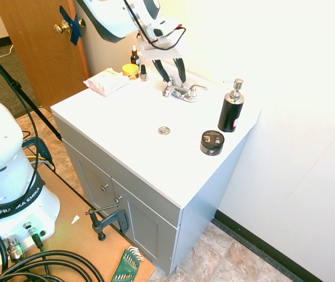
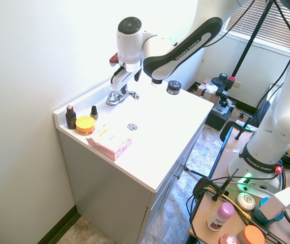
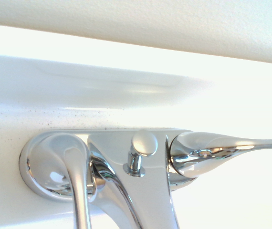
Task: Turn off the hot water
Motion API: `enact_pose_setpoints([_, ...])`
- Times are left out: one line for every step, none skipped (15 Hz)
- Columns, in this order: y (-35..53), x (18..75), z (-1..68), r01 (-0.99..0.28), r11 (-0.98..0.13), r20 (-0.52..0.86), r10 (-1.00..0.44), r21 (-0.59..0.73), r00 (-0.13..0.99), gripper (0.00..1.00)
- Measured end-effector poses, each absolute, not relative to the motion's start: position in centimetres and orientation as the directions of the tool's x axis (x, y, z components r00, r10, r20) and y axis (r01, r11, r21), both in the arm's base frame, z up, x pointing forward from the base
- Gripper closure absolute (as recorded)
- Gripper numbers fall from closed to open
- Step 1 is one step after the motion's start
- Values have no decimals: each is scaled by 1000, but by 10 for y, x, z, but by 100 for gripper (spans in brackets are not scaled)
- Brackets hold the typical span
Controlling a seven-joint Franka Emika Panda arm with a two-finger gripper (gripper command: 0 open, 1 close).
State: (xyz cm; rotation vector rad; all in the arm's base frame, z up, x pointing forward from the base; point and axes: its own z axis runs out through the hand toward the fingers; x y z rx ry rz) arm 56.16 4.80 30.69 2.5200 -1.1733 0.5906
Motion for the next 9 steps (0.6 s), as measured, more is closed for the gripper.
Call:
enact_pose_setpoints([49,562,307,-777,-622,483,-653,98,583,0])
enact_pose_setpoints([50,563,306,-776,-623,484,-652,99,584,0])
enact_pose_setpoints([52,564,306,-776,-623,481,-654,95,584,0])
enact_pose_setpoints([55,566,304,-776,-625,475,-659,85,583,0])
enact_pose_setpoints([60,569,302,-774,-629,467,-664,73,583,0])
enact_pose_setpoints([66,573,301,-771,-634,462,-667,60,584,0])
enact_pose_setpoints([72,577,300,-767,-639,460,-667,51,586,0])
enact_pose_setpoints([78,581,298,-765,-642,457,-669,40,586,0])
enact_pose_setpoints([84,585,296,-765,-643,452,-675,25,583,0])
